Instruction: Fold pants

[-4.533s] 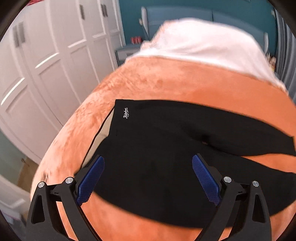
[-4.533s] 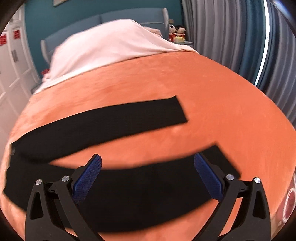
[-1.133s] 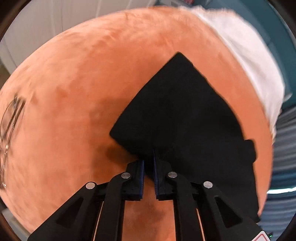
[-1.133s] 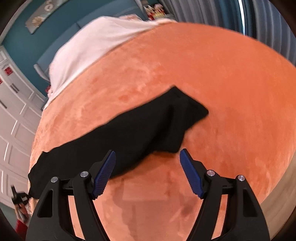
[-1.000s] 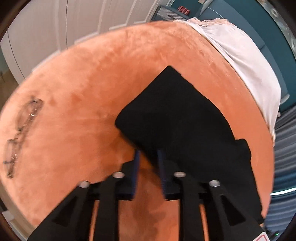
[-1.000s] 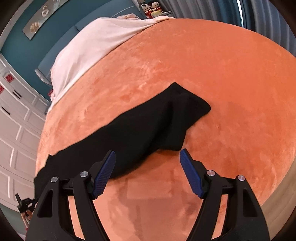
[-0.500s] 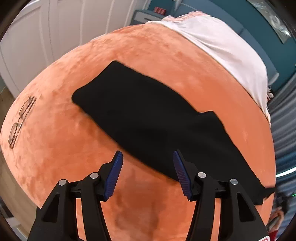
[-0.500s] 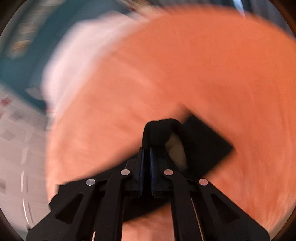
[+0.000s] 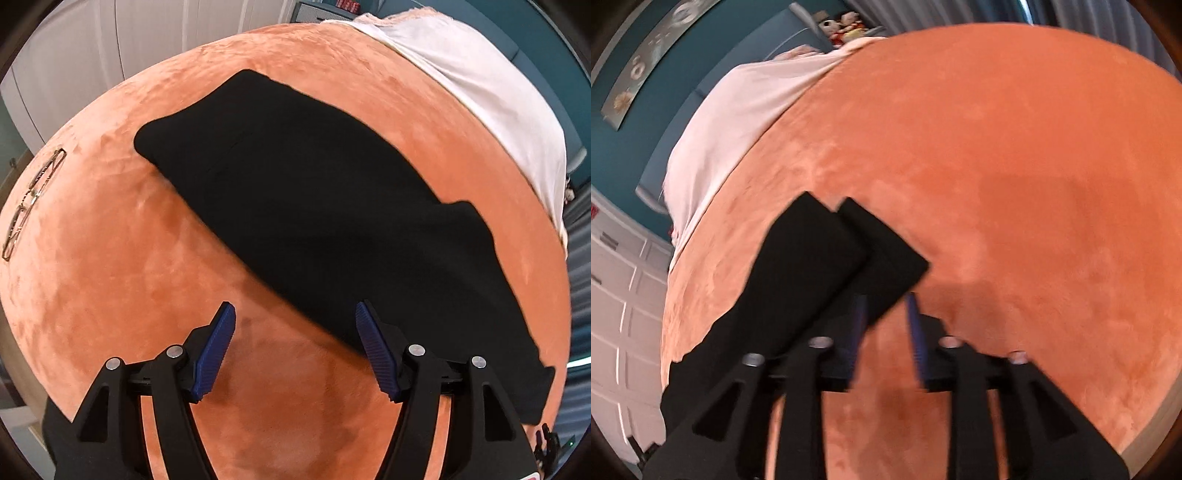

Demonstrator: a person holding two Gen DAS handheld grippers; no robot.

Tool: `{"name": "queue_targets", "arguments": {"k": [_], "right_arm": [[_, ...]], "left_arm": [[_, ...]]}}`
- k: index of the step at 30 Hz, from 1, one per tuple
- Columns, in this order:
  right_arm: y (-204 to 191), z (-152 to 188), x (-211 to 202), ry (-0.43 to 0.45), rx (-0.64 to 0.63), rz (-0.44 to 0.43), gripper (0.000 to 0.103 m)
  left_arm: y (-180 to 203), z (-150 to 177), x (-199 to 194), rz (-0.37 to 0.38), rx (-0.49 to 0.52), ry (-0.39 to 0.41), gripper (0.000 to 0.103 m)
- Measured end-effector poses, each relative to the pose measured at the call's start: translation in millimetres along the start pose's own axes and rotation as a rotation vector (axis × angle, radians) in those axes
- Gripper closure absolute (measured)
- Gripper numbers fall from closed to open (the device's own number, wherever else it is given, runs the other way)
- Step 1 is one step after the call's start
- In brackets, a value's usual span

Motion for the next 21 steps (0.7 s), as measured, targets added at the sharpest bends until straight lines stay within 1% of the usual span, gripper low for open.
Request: {"name": "queue_targets", "arguments": {"k": [1,2,3,5,6,7,9,10,12,14,15,16,17,18,19,20,21], "right_arm": [[-8,-5,0,0.004,-0.017,-0.014,0.045],[-14,-11,1,0.011,-0.029,-0.023,0.041],[-23,-16,8,0.016,-0.041,-0.041,0.040],[-35,-25,29,-0.016,-0.048,-0.047,0.040],[-40,-26,40,-0.029,-0.051,-0.028,0.041],[-46,-26,52,-0.043,-0.059,0.020,0.042],[-50,-22,60,-0.043,-0.051,0.105,0.044],[-47,-19,57,-0.026,-0.019,0.119,0.044],[-36,-11,50,-0.006,0.076,0.088,0.044],[-32,-6,52,-0.009,0.099,0.082,0.046],[-34,-4,54,-0.008,0.071,0.098,0.050],[-36,-5,57,-0.007,0.052,0.100,0.057],[-40,-6,61,-0.014,0.039,0.095,0.062],[-44,-8,65,-0.025,0.028,0.093,0.077],[-48,-12,72,-0.040,0.028,0.057,0.095],[-54,-15,72,-0.036,0.026,0.043,0.095],[-60,-19,67,-0.012,0.010,0.040,0.096]], "left_arm": [[4,-5,0,0.004,0.004,0.002,0.038],[9,-9,0,0.016,0.013,0.008,0.038],[15,-13,-1,0.023,0.022,0.016,0.038],[33,-23,-4,0.027,0.069,0.046,0.036],[43,-28,-5,0.024,0.099,0.057,0.032],[52,-32,-4,0.011,0.132,0.072,0.030],[67,-39,-1,-0.012,0.185,0.094,0.030],[73,-42,2,-0.021,0.205,0.099,0.029],[77,-47,11,-0.035,0.221,0.098,0.025],[74,-55,29,-0.068,0.202,0.076,0.024],[71,-59,38,-0.078,0.181,0.059,0.025],[64,-65,52,-0.083,0.126,0.023,0.025],[60,-69,59,-0.062,0.082,0.001,0.025],[57,-73,65,-0.048,0.046,-0.014,0.025],[52,-77,71,-0.048,0.002,-0.028,0.025],[48,-81,77,-0.059,-0.020,-0.037,0.025],[46,-86,81,-0.082,-0.023,-0.038,0.025]]}}
Point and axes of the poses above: each gripper's, at about its wrist camera, not at the fingertips, and x roughly the way its jaws point, y to its right, z to its underside, the point moved 1 cm from there along x, roughly the way its jaws point, and after that the axes turned 10 degrees about y, right-handed, at the moved point
